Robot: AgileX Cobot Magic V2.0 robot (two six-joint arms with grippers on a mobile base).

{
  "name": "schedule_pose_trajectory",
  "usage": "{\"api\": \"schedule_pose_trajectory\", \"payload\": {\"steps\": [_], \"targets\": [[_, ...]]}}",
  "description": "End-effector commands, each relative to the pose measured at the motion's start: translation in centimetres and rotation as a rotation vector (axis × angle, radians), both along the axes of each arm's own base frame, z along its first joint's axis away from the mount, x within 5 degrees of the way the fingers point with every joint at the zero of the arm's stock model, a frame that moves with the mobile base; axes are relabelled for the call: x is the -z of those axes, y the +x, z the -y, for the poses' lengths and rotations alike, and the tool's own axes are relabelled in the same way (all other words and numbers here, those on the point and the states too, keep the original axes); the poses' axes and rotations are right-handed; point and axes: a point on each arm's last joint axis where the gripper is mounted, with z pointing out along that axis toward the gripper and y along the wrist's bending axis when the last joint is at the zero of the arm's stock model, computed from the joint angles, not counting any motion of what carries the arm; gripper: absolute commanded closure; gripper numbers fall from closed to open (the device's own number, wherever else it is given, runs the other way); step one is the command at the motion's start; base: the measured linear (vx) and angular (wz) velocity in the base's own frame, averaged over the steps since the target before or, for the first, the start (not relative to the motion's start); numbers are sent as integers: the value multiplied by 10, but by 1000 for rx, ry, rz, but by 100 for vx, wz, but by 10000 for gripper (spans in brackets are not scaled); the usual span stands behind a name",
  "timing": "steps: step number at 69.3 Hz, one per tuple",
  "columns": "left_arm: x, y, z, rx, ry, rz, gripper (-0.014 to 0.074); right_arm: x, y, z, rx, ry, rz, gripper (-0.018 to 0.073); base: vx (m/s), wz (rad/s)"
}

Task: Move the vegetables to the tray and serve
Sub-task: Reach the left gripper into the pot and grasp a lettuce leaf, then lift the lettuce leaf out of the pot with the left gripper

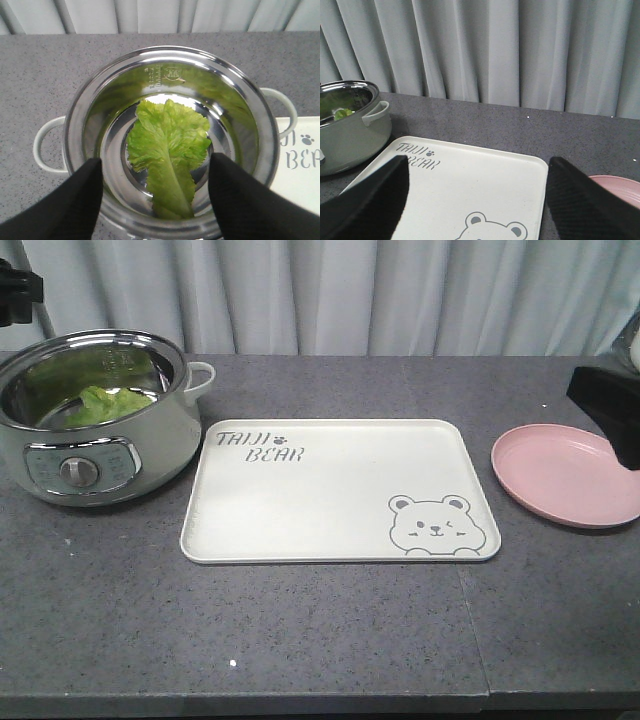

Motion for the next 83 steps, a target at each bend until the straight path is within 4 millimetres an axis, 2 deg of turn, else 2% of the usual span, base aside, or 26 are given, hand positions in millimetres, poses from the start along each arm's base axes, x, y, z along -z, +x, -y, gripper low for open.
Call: {"api": "schedule_pose_trajectory", "payload": {"steps": [1,17,34,57,83], "targets": [[-14,11,1,3,-3,72,146,-12,14,0,-6,-5,10,20,0,0],[19,63,3,25,7,-41,146,7,37,-2,-39,-17,-98,20,0,0],[46,98,9,56,-36,-124,146,11,40,-3,-51,-18,-122,20,0,0],[95,120,9,55,-38,-256,146,11,40,-3,-54,-17,-124,20,0,0],[131,128,9,55,-39,-377,147,11,40,-3,-53,-14,-126,20,0,0]]}}
